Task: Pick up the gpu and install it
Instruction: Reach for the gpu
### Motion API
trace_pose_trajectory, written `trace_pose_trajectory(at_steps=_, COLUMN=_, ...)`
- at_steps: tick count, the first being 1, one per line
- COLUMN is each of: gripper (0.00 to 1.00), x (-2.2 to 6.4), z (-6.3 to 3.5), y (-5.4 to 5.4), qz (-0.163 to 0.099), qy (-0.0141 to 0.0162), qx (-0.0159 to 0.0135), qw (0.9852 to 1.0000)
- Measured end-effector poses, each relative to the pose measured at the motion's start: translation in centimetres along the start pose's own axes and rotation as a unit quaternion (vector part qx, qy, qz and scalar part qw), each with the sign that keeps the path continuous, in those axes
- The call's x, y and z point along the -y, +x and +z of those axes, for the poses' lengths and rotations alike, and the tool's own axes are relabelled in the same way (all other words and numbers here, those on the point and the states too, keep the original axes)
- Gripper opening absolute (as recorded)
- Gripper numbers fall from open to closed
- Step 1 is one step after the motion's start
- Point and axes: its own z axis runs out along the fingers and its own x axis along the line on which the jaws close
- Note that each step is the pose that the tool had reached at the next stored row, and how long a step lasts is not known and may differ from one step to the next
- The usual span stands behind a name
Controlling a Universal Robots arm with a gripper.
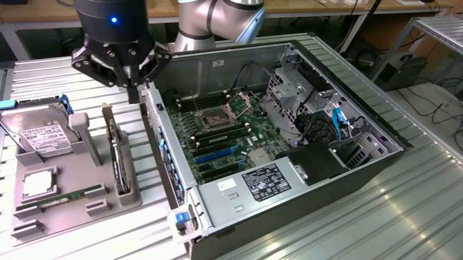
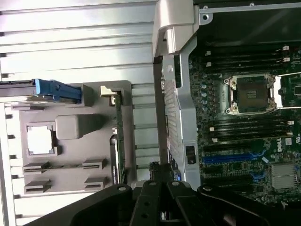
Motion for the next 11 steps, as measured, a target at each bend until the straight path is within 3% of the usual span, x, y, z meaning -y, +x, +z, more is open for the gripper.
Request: trace_pose_trajectory(at_steps=11, gripper=0.11, x=1.34, z=1.83, y=4.1, qz=0.000, qy=0.0002, qx=-0.0006, qw=1.0000)
